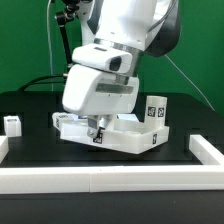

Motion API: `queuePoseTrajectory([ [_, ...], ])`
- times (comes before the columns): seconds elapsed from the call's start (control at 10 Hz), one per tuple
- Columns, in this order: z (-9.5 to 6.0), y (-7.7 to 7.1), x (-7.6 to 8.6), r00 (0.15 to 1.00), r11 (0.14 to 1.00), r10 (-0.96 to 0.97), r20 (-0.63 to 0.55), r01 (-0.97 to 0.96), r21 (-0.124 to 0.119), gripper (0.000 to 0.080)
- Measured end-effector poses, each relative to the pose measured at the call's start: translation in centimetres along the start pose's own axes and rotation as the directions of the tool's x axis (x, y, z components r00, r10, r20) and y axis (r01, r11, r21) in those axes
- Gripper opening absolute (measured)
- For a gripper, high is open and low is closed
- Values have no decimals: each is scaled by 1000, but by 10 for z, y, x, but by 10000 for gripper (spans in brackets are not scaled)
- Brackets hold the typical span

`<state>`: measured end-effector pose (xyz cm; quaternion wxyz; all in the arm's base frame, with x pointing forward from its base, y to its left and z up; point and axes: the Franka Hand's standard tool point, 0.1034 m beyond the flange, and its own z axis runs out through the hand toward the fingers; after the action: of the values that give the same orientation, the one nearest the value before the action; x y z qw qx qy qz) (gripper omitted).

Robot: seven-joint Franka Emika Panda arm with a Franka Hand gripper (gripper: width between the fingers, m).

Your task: Assemble square table

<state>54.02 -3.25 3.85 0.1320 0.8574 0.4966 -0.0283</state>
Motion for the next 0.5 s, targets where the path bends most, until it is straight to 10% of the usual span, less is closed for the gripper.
queuePoseTrajectory([
  [0.5, -1, 19, 33, 961, 961, -274, 21, 275, -35, 66],
])
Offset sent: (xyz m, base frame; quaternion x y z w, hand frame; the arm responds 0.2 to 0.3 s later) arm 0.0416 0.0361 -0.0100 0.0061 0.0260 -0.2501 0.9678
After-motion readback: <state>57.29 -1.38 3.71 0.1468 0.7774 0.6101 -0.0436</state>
